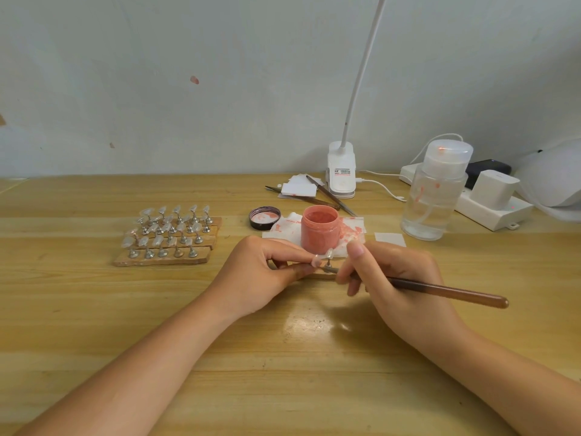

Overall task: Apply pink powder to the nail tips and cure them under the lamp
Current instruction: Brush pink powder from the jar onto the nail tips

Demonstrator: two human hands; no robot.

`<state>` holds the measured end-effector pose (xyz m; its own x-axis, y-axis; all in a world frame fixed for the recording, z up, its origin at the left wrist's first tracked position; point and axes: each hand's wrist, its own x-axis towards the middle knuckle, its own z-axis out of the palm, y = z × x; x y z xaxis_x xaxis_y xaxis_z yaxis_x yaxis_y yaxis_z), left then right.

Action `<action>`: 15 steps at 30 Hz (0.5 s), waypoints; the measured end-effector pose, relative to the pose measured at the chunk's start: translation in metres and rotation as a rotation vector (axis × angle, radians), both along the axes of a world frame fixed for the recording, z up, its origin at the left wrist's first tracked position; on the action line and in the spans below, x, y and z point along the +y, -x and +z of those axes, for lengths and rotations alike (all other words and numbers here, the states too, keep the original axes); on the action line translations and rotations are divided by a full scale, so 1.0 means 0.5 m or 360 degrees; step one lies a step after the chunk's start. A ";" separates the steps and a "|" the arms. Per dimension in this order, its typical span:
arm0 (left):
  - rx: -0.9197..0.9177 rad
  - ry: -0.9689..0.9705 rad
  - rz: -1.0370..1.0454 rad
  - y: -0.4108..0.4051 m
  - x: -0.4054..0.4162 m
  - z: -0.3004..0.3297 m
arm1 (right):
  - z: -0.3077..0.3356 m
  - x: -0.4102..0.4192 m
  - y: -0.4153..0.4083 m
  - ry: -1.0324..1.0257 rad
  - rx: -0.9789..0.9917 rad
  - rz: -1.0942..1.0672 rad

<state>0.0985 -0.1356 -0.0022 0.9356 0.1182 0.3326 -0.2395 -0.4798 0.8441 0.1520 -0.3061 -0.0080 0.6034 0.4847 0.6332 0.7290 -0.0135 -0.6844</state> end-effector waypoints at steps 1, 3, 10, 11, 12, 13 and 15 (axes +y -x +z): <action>0.0003 0.0004 -0.0002 0.000 0.000 0.000 | -0.001 -0.002 0.001 -0.0010 0.0013 0.0031; 0.0001 0.0012 -0.0001 0.000 0.000 0.000 | -0.002 -0.003 0.000 -0.0028 -0.0035 0.0013; -0.0016 0.0024 0.0013 -0.001 0.000 -0.002 | 0.001 -0.004 0.003 -0.0010 0.0008 0.0053; -0.0020 0.0021 0.0004 -0.002 0.000 -0.002 | 0.001 -0.004 0.002 -0.0015 -0.0024 0.0029; -0.0020 0.0014 -0.0007 -0.002 0.000 -0.002 | 0.002 -0.001 0.001 -0.0007 -0.0067 -0.0023; -0.0016 0.0001 -0.0017 -0.002 0.001 -0.001 | 0.003 0.001 0.000 0.0010 -0.0099 -0.0074; -0.0019 -0.0031 -0.0034 -0.002 0.002 -0.001 | 0.004 0.003 0.000 0.0052 -0.0101 -0.0090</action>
<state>0.0992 -0.1345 -0.0029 0.9339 0.0917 0.3456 -0.2596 -0.4908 0.8317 0.1519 -0.3048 -0.0061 0.5896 0.4721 0.6554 0.7682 -0.0771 -0.6355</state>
